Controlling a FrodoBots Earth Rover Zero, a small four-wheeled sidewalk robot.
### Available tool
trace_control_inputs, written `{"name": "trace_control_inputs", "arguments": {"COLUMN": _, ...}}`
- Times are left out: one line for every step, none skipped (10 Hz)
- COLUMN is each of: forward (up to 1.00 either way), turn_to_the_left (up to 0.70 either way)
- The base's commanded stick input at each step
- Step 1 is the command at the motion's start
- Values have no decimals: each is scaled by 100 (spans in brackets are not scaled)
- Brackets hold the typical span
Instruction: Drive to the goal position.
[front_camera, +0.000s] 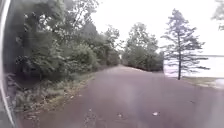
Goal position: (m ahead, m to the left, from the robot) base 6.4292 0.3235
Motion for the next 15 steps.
{"name": "trace_control_inputs", "arguments": {"forward": 70, "turn_to_the_left": 0}}
{"name": "trace_control_inputs", "arguments": {"forward": 70, "turn_to_the_left": 0}}
{"name": "trace_control_inputs", "arguments": {"forward": 70, "turn_to_the_left": 0}}
{"name": "trace_control_inputs", "arguments": {"forward": 70, "turn_to_the_left": 0}}
{"name": "trace_control_inputs", "arguments": {"forward": 70, "turn_to_the_left": 0}}
{"name": "trace_control_inputs", "arguments": {"forward": 70, "turn_to_the_left": 0}}
{"name": "trace_control_inputs", "arguments": {"forward": 70, "turn_to_the_left": 0}}
{"name": "trace_control_inputs", "arguments": {"forward": 70, "turn_to_the_left": 0}}
{"name": "trace_control_inputs", "arguments": {"forward": 70, "turn_to_the_left": 0}}
{"name": "trace_control_inputs", "arguments": {"forward": 70, "turn_to_the_left": 0}}
{"name": "trace_control_inputs", "arguments": {"forward": 70, "turn_to_the_left": 0}}
{"name": "trace_control_inputs", "arguments": {"forward": 70, "turn_to_the_left": 0}}
{"name": "trace_control_inputs", "arguments": {"forward": 70, "turn_to_the_left": 0}}
{"name": "trace_control_inputs", "arguments": {"forward": 70, "turn_to_the_left": 0}}
{"name": "trace_control_inputs", "arguments": {"forward": 70, "turn_to_the_left": 0}}
